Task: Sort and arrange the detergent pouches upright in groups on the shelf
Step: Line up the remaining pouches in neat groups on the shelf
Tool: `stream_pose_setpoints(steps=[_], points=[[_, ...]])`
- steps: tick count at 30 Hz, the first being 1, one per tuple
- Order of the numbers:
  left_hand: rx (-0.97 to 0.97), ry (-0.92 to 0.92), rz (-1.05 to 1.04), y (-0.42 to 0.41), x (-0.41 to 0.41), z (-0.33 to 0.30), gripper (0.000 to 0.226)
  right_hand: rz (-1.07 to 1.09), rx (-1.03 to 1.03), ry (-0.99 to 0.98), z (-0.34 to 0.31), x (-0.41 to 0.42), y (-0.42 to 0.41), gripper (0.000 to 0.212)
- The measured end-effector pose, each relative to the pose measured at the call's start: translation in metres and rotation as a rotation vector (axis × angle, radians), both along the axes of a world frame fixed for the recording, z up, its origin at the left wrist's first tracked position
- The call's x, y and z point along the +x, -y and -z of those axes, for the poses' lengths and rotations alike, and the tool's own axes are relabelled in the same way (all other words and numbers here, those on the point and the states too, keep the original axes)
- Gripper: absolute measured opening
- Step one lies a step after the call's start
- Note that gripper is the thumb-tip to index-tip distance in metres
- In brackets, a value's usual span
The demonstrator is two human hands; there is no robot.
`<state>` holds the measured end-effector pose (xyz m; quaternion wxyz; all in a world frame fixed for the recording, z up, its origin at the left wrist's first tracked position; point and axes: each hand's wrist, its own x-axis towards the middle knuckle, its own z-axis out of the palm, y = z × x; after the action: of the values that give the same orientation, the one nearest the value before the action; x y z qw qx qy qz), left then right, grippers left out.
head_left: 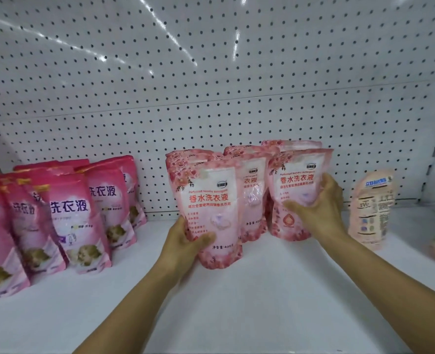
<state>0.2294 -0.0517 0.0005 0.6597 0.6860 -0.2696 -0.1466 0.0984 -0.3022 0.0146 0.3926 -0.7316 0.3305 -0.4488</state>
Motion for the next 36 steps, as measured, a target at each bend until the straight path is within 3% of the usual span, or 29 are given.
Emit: stream_pose_setpoints(steps=[2,6,12,18,21,24,28,31,36], points=[[-0.014,-0.001,-0.024,-0.009,0.009,0.000,0.040,0.059,0.028,0.050,-0.001,0.002,0.003,0.111],[-0.112,-0.033,-0.046,-0.011,0.016,0.001,0.040,-0.073,0.233,0.061,0.005,0.003,0.002,0.105],[-0.129,-0.061,0.033,0.014,0.009,0.004,0.040,-0.070,0.116,-0.125,0.015,0.006,-0.008,0.092],[-0.023,0.002,-0.055,0.024,0.005,0.004,0.046,-0.109,0.097,-0.116,0.021,0.010,-0.013,0.089],[0.055,0.202,-0.289,0.021,-0.002,-0.003,0.074,-0.161,0.110,-0.100,0.022,-0.003,-0.017,0.089],[-0.017,0.565,-0.464,0.018,-0.024,-0.014,0.075,-0.197,0.054,-0.075,0.018,-0.027,-0.028,0.064],[-0.089,0.760,-0.244,0.030,-0.065,-0.020,0.058,-0.311,-0.124,-0.116,0.005,-0.072,-0.047,0.047],[-0.056,0.708,-0.011,0.062,-0.102,-0.021,0.052,-0.372,-0.320,-0.174,-0.013,-0.122,-0.038,0.016],[-0.074,0.752,0.167,0.136,-0.149,-0.043,0.039,-0.261,-0.530,-0.221,-0.065,-0.204,0.012,0.012]])
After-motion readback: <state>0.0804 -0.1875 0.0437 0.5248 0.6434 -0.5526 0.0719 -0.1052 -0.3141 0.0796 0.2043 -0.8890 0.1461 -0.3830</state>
